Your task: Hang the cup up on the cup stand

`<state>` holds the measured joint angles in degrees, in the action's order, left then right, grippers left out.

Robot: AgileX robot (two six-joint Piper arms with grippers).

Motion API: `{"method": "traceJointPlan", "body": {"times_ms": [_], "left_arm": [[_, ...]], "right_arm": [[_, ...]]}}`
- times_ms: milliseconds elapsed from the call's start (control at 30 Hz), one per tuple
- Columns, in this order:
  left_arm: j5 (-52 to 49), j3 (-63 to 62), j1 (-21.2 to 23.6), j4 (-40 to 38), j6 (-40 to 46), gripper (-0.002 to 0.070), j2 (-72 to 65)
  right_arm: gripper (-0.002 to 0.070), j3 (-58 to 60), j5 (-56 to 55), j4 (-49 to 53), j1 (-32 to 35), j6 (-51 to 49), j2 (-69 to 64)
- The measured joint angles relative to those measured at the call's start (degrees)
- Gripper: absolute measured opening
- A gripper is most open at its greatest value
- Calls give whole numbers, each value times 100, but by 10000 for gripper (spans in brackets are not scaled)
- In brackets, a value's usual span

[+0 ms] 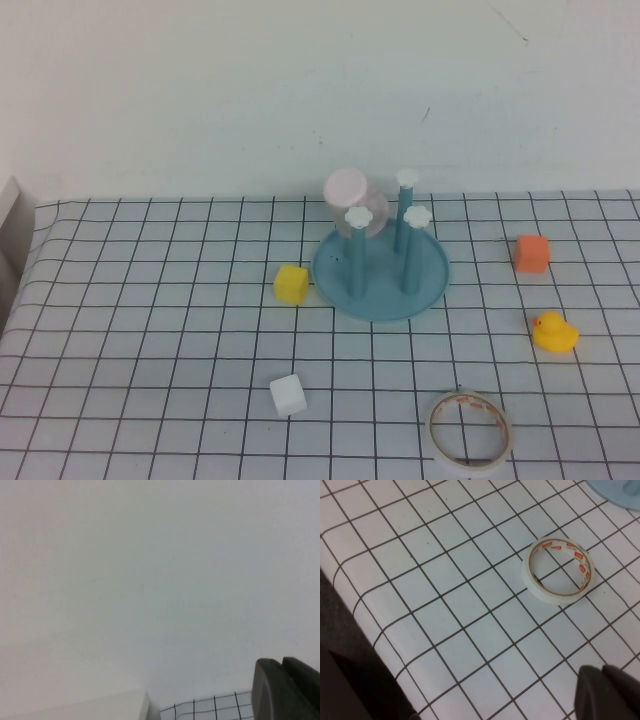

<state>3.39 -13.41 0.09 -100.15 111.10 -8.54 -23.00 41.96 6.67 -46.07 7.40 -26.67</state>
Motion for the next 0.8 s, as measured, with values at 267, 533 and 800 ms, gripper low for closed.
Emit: {"method": "traceJointPlan", "body": {"times_ms": [267,533,800], "left_arm": [[-222,264,309,24,-199,-1,23],[-642,605,309,1172,-1576,-1,550],[-2177,891,309,8106,-9643,-1,615]], "right_arm": [[-1,0,2,0,0,0,0],[-1,0,12,0,0,0,0],[-1,0,12,0,0,0,0]]}}
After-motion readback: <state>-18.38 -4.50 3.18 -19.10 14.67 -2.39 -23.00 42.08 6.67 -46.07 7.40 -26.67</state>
